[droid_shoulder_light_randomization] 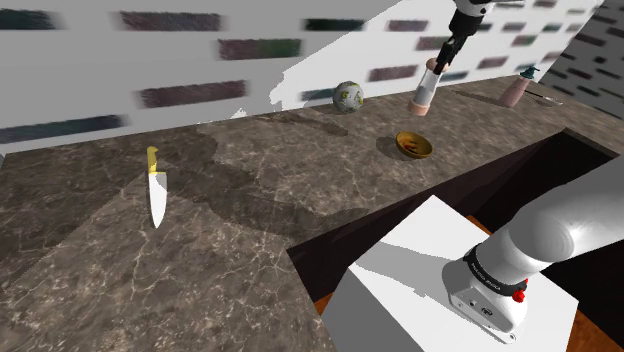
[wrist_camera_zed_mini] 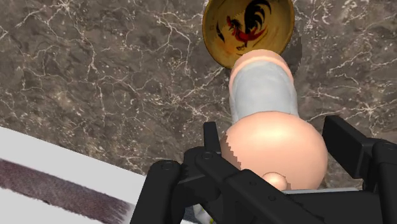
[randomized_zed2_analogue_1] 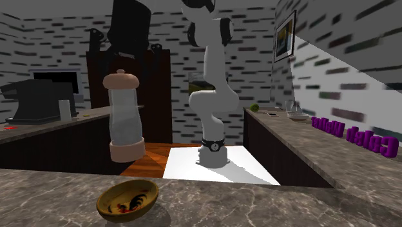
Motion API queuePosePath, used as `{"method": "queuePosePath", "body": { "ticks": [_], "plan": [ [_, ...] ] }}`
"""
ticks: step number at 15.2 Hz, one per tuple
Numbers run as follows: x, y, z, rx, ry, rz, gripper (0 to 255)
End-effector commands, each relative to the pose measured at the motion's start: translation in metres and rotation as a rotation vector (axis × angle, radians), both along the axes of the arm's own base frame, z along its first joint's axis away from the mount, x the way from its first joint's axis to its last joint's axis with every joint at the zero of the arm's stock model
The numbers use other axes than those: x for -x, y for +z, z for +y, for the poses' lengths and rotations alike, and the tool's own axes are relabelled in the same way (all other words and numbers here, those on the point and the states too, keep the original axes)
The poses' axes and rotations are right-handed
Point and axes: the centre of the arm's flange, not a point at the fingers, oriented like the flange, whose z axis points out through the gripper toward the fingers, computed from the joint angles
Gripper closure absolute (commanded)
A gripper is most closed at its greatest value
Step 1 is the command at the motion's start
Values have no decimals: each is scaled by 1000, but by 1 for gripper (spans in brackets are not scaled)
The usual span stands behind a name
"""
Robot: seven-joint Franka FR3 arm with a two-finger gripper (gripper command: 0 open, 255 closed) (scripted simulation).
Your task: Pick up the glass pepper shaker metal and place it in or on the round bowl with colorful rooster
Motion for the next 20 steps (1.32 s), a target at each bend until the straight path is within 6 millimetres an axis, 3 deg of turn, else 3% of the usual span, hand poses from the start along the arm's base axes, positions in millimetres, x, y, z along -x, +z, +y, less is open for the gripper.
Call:
{"method": "queuePosePath", "body": {
  "ticks": [1, 4, 20],
  "plan": [
    [25, 9, -10, 0, 1, 0, 255],
    [52, 17, -19, 0, 1, 0, 255],
    [52, -68, -19, 0, 1, 0, 255]
  ]
}}
